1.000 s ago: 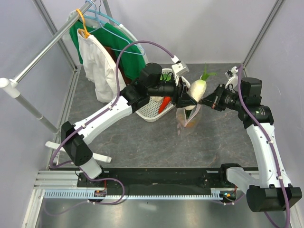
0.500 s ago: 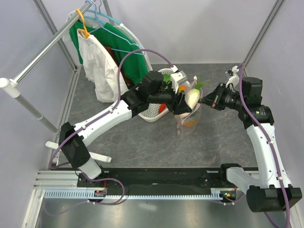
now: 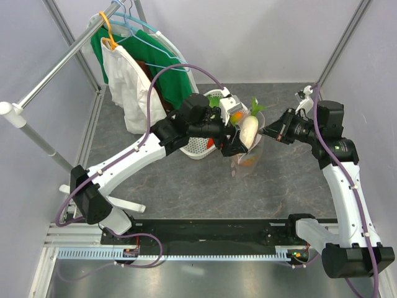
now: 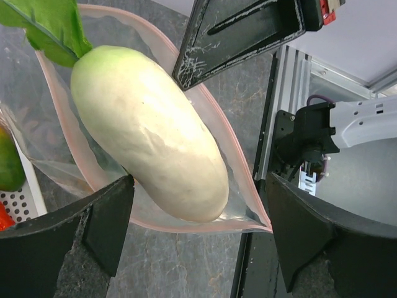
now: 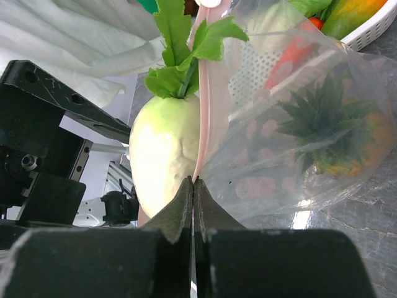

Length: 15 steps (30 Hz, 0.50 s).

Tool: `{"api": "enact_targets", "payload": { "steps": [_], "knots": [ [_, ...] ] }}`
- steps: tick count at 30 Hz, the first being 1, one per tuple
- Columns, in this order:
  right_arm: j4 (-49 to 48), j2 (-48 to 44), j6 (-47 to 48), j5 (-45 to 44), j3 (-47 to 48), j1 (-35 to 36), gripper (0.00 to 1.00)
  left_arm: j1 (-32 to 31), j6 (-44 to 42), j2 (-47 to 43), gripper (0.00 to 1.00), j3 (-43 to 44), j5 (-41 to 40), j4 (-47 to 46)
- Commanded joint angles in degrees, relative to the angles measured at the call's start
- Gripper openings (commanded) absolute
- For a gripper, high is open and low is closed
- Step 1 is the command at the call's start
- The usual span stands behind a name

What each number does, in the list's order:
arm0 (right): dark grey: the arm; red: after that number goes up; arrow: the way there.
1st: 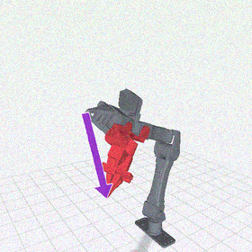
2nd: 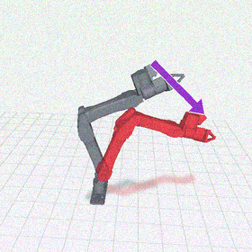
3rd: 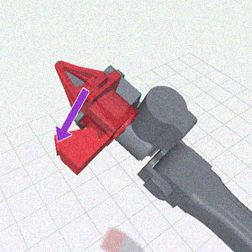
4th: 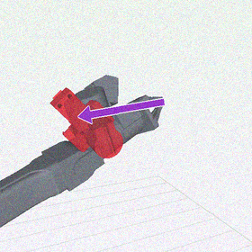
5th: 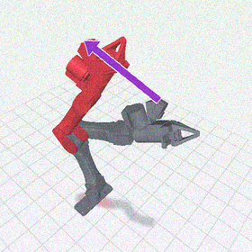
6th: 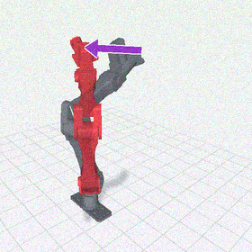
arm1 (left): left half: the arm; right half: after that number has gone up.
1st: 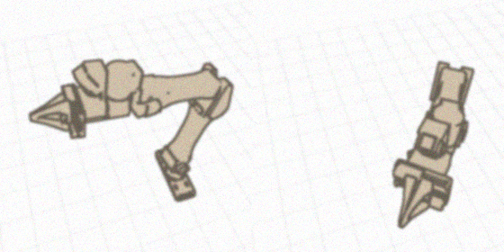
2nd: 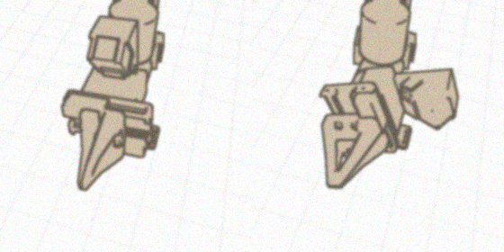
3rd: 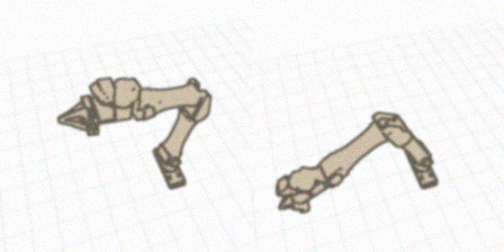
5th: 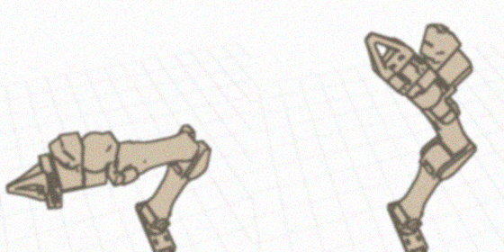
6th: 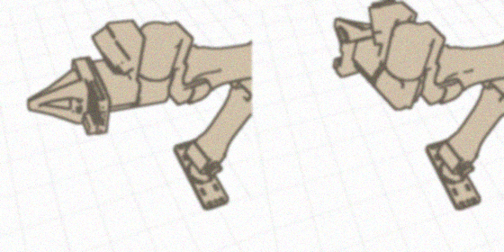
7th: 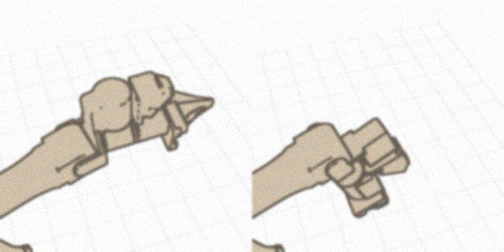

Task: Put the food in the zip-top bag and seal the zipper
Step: Place the fake vegetable in the zipper food storage bag.

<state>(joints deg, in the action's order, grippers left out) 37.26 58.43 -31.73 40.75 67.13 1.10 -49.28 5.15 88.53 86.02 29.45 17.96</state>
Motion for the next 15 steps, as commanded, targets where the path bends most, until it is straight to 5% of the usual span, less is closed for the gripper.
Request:
{"api": "enact_targets", "payload": {
  "steps": [1, 8, 15],
  "knots": [
    [-2.19, -1.22, 0.08, 2.05, 3.0, -0.22, 0.0, -0.12, -2.86, -1.43, 0.9, 2.57, -1.15, 1.12],
    [-2.19, -1.48, 0.35, 2.93, 2.65, -0.22, 0.0, -0.12, -4.18, -0.12, 0.66, 4.07, -2.37, 1.38],
    [-2.1, -1.22, 0.87, 3.28, 3.27, -0.22, 0.0, -0.03, -7.08, 1.2, 0.65, 8.11, -3.44, 6.3]
  ]
}}
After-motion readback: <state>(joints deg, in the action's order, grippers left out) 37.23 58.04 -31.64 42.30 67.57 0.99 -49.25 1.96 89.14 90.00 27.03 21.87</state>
